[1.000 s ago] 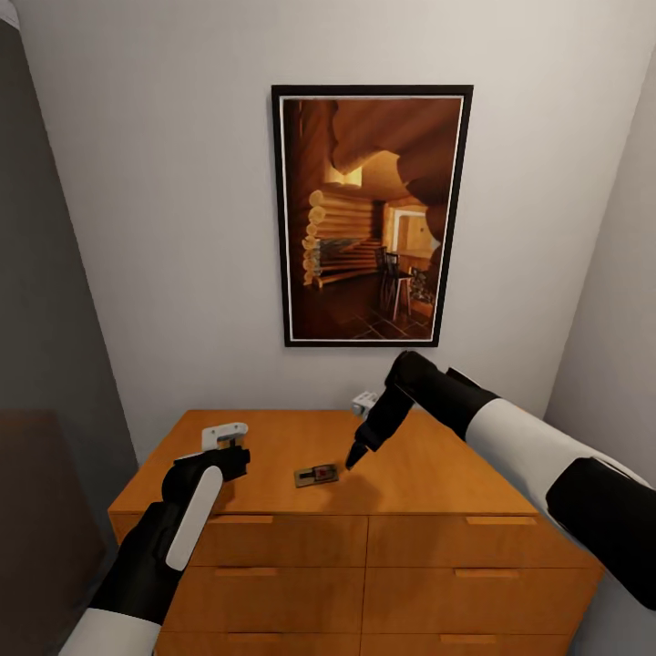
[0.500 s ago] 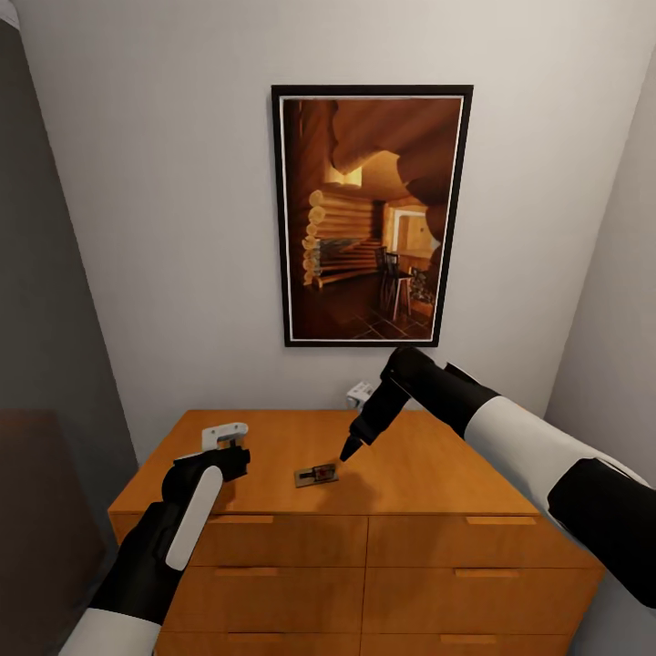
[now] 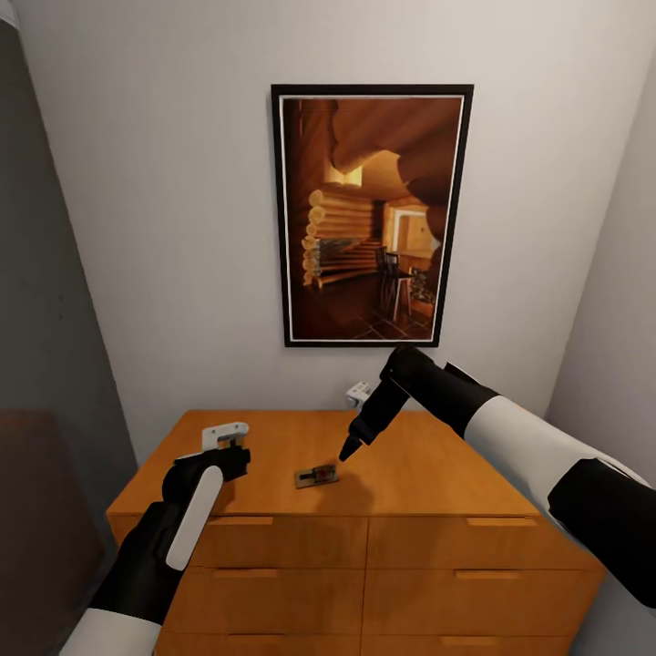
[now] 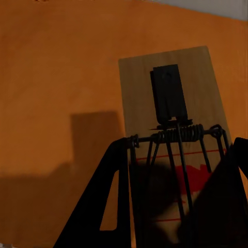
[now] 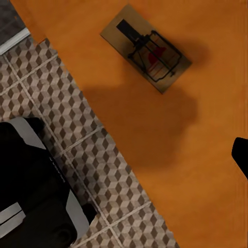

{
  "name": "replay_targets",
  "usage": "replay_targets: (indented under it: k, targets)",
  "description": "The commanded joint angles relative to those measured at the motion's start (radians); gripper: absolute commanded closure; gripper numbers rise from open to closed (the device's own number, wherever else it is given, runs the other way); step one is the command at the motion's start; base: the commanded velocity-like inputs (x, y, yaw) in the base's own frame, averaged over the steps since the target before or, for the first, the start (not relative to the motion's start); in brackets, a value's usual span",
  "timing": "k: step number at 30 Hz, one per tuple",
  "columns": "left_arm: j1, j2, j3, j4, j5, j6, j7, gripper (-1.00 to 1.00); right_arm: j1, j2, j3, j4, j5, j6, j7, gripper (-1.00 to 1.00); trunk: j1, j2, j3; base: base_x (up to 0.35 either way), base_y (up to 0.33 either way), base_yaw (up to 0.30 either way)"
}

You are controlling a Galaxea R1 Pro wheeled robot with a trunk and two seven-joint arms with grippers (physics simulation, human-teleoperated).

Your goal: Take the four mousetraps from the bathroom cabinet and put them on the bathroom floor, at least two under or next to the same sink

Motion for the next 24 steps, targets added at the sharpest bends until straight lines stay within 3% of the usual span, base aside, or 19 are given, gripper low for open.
replay_targets:
  k: [1,9,24]
  targets:
    - [-0.001,0.0,-0.001,0.0,0.009,0.002,0.011,1.0,-0.001,-0.001,0.002,-0.002,0.004,0.006,0.006,-1.0,0.0,-0.001,-0.001,0.135,-0.006,0.0]
    - [-0.001,0.001,0.001,0.002,0.01,0.001,0.013,1.0,-0.001,-0.001,0.002,-0.002,0.002,0.006,0.006,-1.0,0.0,-0.001,-0.001,0.155,-0.043,0.0]
    - [-0.001,0.002,0.002,0.004,0.012,-0.002,0.013,1.0,-0.001,0.003,0.003,-0.003,0.001,0.006,0.006,-1.0,0.0,-0.001,-0.001,0.013,-0.004,0.0]
